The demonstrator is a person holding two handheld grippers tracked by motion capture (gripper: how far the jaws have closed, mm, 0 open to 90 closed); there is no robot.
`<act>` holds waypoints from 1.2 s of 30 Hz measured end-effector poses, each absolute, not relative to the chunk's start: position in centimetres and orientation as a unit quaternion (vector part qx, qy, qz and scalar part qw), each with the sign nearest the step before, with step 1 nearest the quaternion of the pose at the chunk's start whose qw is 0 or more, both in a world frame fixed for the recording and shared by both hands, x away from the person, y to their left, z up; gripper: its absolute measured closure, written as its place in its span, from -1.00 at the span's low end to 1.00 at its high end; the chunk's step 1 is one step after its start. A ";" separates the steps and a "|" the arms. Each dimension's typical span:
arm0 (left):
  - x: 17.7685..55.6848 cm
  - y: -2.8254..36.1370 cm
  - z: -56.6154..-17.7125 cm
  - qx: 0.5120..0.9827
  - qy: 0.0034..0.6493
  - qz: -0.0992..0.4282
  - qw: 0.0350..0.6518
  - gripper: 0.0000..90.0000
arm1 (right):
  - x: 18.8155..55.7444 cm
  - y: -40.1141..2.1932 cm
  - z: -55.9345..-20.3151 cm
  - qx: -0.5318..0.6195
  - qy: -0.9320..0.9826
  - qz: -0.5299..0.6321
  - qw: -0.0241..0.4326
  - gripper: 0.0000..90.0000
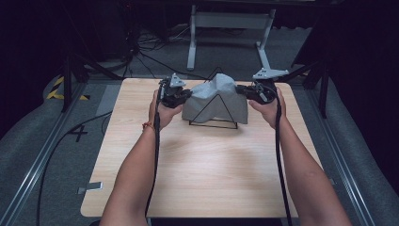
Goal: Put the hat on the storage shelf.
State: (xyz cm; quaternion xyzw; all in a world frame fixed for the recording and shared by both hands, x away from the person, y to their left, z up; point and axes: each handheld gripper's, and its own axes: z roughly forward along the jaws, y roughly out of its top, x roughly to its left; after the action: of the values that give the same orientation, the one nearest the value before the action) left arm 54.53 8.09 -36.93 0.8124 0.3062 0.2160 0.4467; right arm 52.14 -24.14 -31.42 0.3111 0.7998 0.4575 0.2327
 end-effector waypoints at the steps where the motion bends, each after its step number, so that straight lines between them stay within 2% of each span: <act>1: 54.5 8.1 -37.0 0.813 0.306 0.216 0.446 0.85 | 52.1 -24.1 -31.6 0.311 0.801 0.455 0.233 0.94; 7: 54.3 8.0 -37.2 0.810 0.307 0.218 0.448 0.76 | 52.0 -24.2 -32.1 0.315 0.802 0.452 0.230 0.94; 9: 54.2 8.1 -37.2 0.809 0.307 0.221 0.450 0.60 | 51.9 -24.3 -32.4 0.316 0.801 0.454 0.230 0.92; 18: 53.4 8.5 -36.5 0.805 0.301 0.231 0.456 0.34 | 51.6 -24.8 -32.5 0.322 0.797 0.454 0.234 0.75; 21: 53.1 8.6 -36.4 0.805 0.305 0.237 0.450 0.15 | 51.3 -25.0 -32.5 0.323 0.798 0.451 0.235 0.70; 36: 50.9 10.0 -35.7 0.817 0.290 0.237 0.439 -0.18 | 50.0 -25.6 -32.1 0.318 0.800 0.444 0.246 0.55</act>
State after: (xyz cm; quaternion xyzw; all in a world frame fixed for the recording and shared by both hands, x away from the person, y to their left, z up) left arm 50.93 9.98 -35.66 0.8169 0.2896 0.2372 0.4387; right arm 49.98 -25.57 -32.05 0.3182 0.8003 0.4445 0.2463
